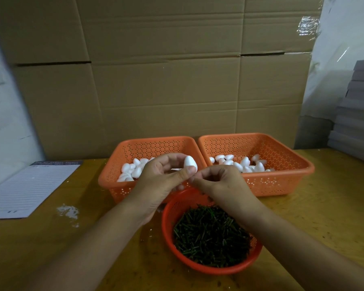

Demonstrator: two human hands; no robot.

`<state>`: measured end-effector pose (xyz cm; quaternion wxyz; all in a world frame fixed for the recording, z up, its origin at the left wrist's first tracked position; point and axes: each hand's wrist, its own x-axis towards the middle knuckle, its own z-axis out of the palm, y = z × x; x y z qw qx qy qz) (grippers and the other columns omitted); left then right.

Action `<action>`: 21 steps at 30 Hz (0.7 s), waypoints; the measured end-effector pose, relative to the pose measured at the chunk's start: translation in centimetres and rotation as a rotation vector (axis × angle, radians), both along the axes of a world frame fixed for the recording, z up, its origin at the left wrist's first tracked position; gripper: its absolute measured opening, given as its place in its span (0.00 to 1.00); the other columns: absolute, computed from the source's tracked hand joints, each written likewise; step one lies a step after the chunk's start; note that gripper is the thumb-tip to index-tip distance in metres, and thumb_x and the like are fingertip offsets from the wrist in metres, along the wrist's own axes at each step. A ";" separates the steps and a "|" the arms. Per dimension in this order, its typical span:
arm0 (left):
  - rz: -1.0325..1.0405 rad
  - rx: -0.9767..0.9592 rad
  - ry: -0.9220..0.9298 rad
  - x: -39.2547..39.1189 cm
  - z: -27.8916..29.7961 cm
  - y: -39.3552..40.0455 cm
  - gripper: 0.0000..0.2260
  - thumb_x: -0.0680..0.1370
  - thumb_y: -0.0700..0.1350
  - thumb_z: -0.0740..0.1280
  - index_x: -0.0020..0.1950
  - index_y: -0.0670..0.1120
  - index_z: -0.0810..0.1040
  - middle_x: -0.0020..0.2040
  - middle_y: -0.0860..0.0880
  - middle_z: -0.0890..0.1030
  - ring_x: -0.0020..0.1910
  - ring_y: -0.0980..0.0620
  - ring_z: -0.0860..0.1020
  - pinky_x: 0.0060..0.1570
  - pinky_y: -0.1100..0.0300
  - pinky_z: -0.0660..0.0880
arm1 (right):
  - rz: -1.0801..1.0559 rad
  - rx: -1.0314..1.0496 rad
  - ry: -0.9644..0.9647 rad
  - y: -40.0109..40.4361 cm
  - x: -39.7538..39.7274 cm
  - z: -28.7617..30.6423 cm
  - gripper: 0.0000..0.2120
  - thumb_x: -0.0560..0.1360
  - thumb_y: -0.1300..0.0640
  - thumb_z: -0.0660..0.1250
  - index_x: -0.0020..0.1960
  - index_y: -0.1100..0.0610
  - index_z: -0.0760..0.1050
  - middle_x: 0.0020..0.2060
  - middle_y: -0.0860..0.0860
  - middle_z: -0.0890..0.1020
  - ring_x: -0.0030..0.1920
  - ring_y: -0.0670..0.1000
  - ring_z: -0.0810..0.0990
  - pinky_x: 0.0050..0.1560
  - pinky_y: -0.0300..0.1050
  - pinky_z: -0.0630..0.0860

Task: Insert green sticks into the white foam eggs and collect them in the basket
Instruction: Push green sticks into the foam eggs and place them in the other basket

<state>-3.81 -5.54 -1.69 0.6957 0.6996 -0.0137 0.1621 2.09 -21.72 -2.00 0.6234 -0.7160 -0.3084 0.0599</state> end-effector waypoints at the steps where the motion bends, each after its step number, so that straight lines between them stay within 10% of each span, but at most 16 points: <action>1: 0.002 -0.004 0.004 0.0 0.0 0.0 0.17 0.68 0.54 0.78 0.55 0.52 0.83 0.56 0.47 0.85 0.50 0.50 0.84 0.45 0.59 0.78 | -0.006 0.004 0.001 0.0 0.0 0.0 0.07 0.76 0.58 0.73 0.42 0.61 0.84 0.30 0.55 0.82 0.30 0.47 0.75 0.30 0.39 0.70; 7: -0.063 -0.074 0.026 0.0 0.3 0.3 0.23 0.68 0.51 0.75 0.61 0.44 0.83 0.51 0.34 0.82 0.38 0.57 0.78 0.37 0.64 0.75 | 0.043 0.010 0.011 -0.2 -0.3 0.3 0.08 0.77 0.58 0.71 0.43 0.61 0.84 0.31 0.55 0.78 0.32 0.51 0.72 0.32 0.42 0.69; 21: -0.156 -0.101 0.040 -0.2 0.8 0.8 0.18 0.78 0.45 0.69 0.66 0.42 0.79 0.47 0.43 0.81 0.38 0.57 0.77 0.37 0.65 0.75 | 0.174 0.053 0.206 -0.4 -0.4 1.0 0.07 0.78 0.57 0.69 0.44 0.56 0.85 0.36 0.48 0.84 0.36 0.43 0.78 0.33 0.35 0.73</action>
